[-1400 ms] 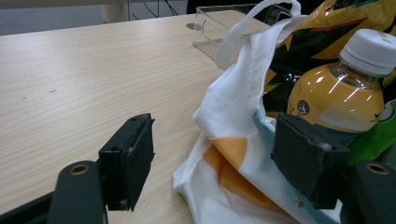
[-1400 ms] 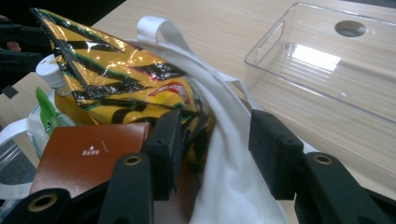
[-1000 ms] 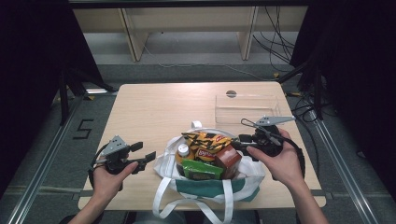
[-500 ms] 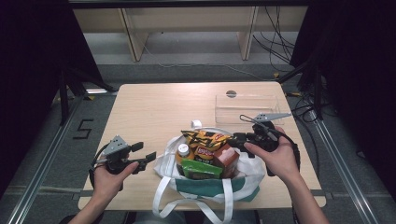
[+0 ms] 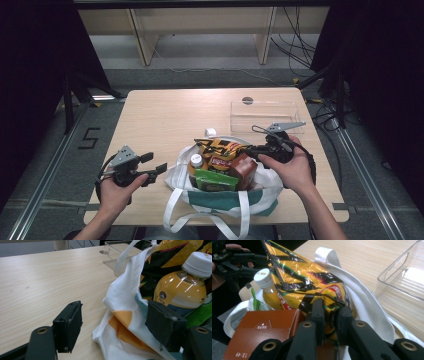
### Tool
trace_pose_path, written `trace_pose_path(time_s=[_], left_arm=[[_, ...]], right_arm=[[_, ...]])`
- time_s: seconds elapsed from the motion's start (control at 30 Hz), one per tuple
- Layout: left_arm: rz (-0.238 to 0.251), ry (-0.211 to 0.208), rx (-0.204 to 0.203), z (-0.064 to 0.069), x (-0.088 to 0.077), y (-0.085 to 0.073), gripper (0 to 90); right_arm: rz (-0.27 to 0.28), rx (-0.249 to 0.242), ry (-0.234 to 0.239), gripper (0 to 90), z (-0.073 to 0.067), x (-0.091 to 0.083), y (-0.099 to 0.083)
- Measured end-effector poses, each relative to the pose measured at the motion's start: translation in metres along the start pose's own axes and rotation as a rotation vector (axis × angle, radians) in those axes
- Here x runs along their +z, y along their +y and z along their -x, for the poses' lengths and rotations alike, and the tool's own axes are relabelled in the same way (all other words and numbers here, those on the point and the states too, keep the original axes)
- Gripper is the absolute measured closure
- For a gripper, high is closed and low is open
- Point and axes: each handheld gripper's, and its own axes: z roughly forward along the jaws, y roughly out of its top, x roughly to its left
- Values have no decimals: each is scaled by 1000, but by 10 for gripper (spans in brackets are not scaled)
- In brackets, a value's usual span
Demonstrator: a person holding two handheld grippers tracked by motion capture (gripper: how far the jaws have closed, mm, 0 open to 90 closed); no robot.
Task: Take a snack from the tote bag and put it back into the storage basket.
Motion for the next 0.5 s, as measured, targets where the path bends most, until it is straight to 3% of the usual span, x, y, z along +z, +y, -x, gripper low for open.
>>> trace_pose_path(time_s=[0.07, 0.1, 0.13, 0.3, 0.37, 0.4, 0.5], left_arm=[[0, 1, -2, 0, 0, 0, 287], [-5, 7, -4, 0, 0, 0, 288], [-5, 5, -5, 0, 0, 0, 288], [-11, 3, -9, 0, 1, -1, 287], [-10, 4, -10, 0, 1, -1, 288], [-10, 5, -3, 0, 1, -1, 288], [-9, 5, -4, 0, 0, -1, 288]], right_arm=[[1, -26, -6, 833, -1, 1, -1], [-8, -7, -10, 847, -4, 1, -2], [-3, -51, -21, 849, -3, 2, -2], [17, -109, -97, 859, -10, 3, -4], [10, -144, -105, 874, -13, 3, -4], [-5, -117, -105, 878, -16, 2, -4], [12, -148, -106, 895, -13, 3, -4]])
